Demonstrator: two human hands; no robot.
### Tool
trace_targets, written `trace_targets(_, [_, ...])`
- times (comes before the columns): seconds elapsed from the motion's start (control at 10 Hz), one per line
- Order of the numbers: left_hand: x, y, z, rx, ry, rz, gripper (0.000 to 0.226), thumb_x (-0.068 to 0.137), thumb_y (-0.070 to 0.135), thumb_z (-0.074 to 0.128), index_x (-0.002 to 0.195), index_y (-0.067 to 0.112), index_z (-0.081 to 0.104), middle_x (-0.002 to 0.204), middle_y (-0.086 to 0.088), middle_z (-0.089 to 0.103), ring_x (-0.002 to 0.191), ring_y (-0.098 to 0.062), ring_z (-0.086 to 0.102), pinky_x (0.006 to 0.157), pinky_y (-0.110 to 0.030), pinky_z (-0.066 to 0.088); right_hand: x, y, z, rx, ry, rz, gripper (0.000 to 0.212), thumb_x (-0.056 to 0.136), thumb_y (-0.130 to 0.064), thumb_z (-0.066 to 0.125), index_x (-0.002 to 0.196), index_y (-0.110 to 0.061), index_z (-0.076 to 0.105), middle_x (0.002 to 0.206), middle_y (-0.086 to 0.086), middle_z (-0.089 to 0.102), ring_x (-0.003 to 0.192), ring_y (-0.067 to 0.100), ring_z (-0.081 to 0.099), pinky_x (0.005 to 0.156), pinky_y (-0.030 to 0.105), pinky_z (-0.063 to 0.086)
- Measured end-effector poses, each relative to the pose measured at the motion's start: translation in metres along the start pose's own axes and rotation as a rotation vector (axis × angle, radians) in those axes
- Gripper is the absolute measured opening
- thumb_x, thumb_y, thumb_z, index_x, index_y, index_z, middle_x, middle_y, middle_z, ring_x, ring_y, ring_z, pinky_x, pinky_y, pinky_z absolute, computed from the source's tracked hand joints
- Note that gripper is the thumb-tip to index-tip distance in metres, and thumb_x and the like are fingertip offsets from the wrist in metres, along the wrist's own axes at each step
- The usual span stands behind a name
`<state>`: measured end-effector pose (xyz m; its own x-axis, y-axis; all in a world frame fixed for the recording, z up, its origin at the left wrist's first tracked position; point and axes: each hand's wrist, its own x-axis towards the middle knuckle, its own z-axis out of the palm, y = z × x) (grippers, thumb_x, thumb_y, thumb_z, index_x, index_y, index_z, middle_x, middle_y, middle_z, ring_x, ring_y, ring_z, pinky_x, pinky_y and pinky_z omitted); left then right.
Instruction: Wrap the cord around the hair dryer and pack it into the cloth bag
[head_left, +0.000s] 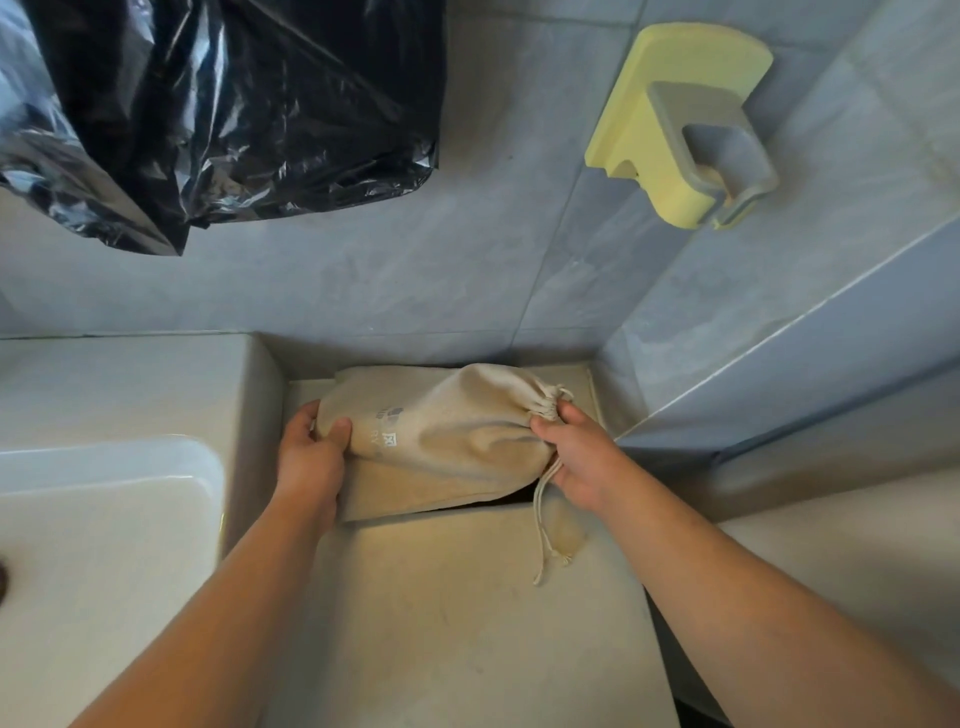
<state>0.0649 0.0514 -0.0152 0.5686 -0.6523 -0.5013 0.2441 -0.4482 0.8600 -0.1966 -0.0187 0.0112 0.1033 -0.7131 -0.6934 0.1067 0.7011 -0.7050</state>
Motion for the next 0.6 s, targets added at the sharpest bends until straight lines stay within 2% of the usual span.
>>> trace_targets(0.1, [-0.003,0.000,0.000,0.135,-0.001,0.089,0.043,0.097,0.017,0.059,0.139,0.016,0.049,0.119,-0.003,0.060,0.106,-0.021,0.058,0.094,-0.034,0.047,0.003,0.001,0.001,-0.029,0.009,0.000,0.025,0.092,-0.010,0.060,0.110,-0.027,0.065,0.108,0.004,0.074,0.099,0.026,0.070,0.089,0.048,0.055])
trace_targets(0.3, [-0.007,0.005,-0.003,0.309,-0.016,0.163,0.043,0.096,0.020,0.060,0.137,0.011,0.051,0.119,-0.005,0.062,0.103,-0.020,0.057,0.090,-0.030,0.043,-0.002,0.000,0.002,-0.150,0.056,0.027,0.029,0.091,-0.021,0.063,0.120,-0.027,0.061,0.113,0.002,0.071,0.103,0.027,0.068,0.092,0.053,0.053])
trace_targets(0.5, [-0.009,0.019,-0.011,0.434,-0.019,0.153,0.061,0.096,0.039,0.056,0.148,0.013,0.039,0.144,-0.009,0.051,0.130,-0.027,0.049,0.110,-0.040,0.038,-0.018,-0.006,0.000,-0.356,0.080,0.010,0.023,0.093,-0.028,0.058,0.115,-0.023,0.059,0.110,0.002,0.067,0.101,0.022,0.064,0.088,0.044,0.055])
trace_targets(0.6, [-0.014,0.026,-0.013,0.494,-0.048,0.177,0.060,0.096,0.041,0.056,0.147,0.013,0.041,0.144,-0.012,0.052,0.130,-0.028,0.049,0.109,-0.042,0.039,-0.027,-0.008,-0.002,-0.503,0.130,-0.110,0.015,0.089,-0.027,0.059,0.103,-0.026,0.059,0.106,0.001,0.066,0.099,0.022,0.063,0.091,0.044,0.054])
